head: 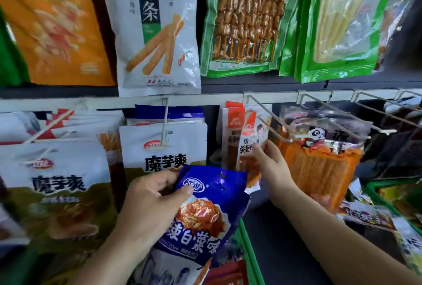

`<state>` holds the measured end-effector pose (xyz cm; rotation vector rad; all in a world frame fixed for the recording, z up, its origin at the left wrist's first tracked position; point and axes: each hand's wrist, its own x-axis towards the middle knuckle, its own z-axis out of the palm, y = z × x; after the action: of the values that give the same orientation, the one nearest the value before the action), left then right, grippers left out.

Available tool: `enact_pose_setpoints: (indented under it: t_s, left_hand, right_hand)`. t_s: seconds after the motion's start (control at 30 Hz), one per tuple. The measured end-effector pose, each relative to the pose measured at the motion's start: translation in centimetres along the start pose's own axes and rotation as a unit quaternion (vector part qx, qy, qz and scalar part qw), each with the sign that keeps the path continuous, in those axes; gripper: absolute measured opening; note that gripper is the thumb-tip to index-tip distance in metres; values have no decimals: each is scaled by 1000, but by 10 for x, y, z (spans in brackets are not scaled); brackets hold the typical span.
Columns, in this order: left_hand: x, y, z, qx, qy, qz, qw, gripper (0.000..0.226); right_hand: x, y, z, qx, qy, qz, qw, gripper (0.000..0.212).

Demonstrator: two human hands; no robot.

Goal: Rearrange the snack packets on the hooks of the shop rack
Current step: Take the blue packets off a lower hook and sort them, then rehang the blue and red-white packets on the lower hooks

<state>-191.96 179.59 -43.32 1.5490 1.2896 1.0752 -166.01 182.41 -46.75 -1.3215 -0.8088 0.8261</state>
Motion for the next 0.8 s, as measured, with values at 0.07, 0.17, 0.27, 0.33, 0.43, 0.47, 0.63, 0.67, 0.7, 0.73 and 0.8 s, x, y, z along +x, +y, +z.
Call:
enact_pose_setpoints:
  t_s: [0.07,0.17,0.27,0.33,0.43,0.47,0.63,0.67,0.7,0.73,0.8]
  left_hand:
    - [2,-4,-9,-3,0,1,1000,15]
    - [7,-8,-17,-10,-11,0,1000,12]
    - [10,-12,-21,-39,-27,-4,999,8]
    - [9,-12,-24,-58,-43,-12,997,5]
    - [6,-14,-27,-74,-58,-13,995,5]
    - [5,-14,-27,-80,-61,-14,995,5]
    - [-10,-26,-35,-96,-67,-34,993,7]
    - [-14,-30,-38,-96,-61,-41,993,7]
    - [-16,-35,-41,-96,-57,-46,993,7]
    - [-18,-39,-45,-93,-56,-47,993,8]
    - [-22,-46,-52,-75,-62,-47,994,11]
  right_hand:
    - [-1,-9,10,44,7,13,999,37]
    - [-8,-10,14,13,9,28,999,23]
    - [-34,-7,16,-94,65,10,993,35]
    - [-65,-9,18,-137,96,-25,986,31]
    - [-106,-15,21,-101,18,-55,993,51]
    - [-114,-19,26,-109,-30,-55,992,56]
    - [-121,-30,44,-317,-126,-42,939,61]
    - [-123,-31,48,-312,-147,-36,938,44]
    - [-125,-30,52,-304,-161,-32,938,27]
    - [-129,-28,55,-298,-166,-29,940,13]
    - [-135,-25,64,-302,-161,-37,939,8]
